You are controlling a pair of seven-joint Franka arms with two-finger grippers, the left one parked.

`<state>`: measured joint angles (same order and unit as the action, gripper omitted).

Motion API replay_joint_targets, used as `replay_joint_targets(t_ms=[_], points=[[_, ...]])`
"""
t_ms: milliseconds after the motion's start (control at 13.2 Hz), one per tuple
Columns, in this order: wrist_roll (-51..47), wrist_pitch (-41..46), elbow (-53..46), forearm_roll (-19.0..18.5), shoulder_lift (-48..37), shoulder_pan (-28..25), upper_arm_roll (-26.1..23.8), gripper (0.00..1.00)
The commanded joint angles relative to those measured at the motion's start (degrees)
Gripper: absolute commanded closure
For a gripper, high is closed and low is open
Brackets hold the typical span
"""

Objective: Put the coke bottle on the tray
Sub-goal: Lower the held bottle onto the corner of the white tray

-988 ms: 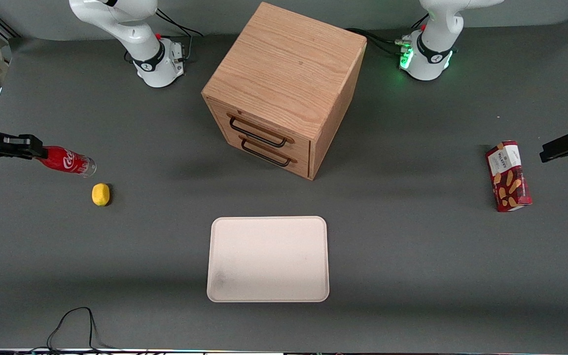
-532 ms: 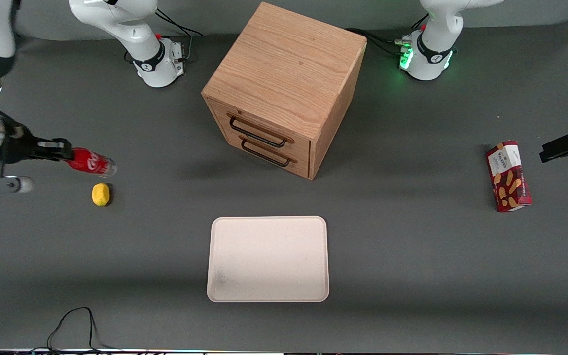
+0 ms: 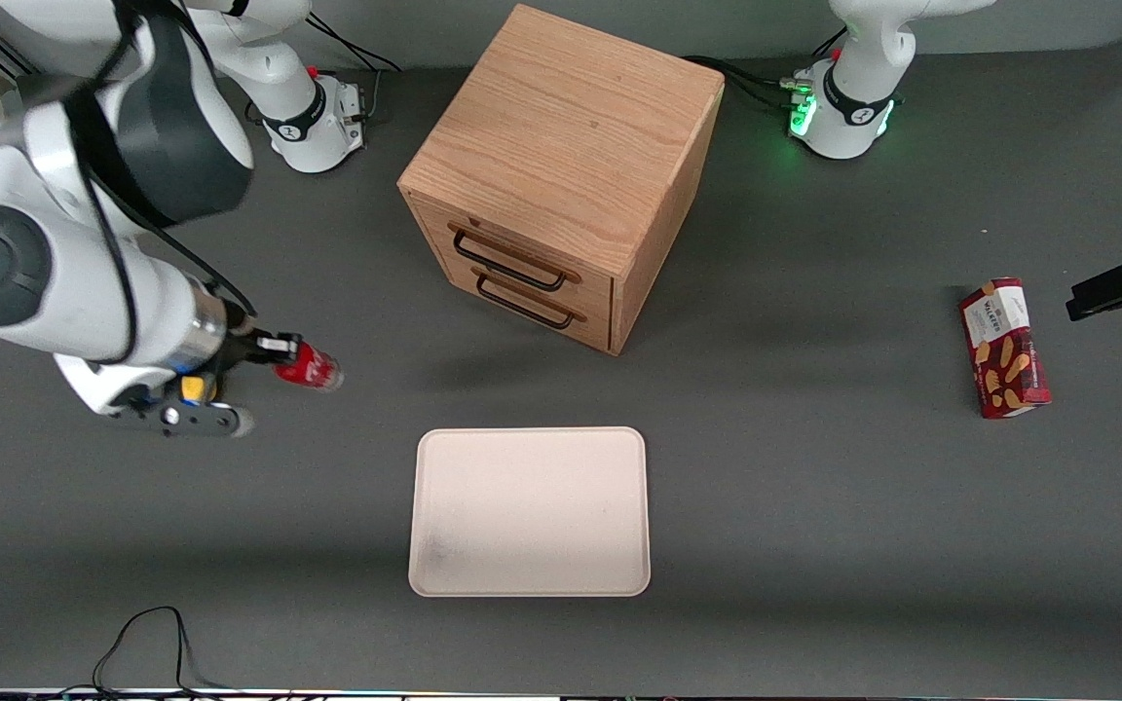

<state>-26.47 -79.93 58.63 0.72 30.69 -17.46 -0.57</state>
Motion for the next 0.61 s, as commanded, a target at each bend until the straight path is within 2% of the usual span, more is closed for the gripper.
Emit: replay_joint_targets(t_ms=[0, 380, 532], points=[[-7.61, -5.47, -7.22, -0.45, 7.52, 0.23, -2.15, 1.0], [-9.91, -19.1, -11.61, -0.45, 17.63, 0.23, -3.03, 1.0], [-11.66, -23.15, -11.61, -0.54, 18.87, 0.23, -2.95, 1.0]])
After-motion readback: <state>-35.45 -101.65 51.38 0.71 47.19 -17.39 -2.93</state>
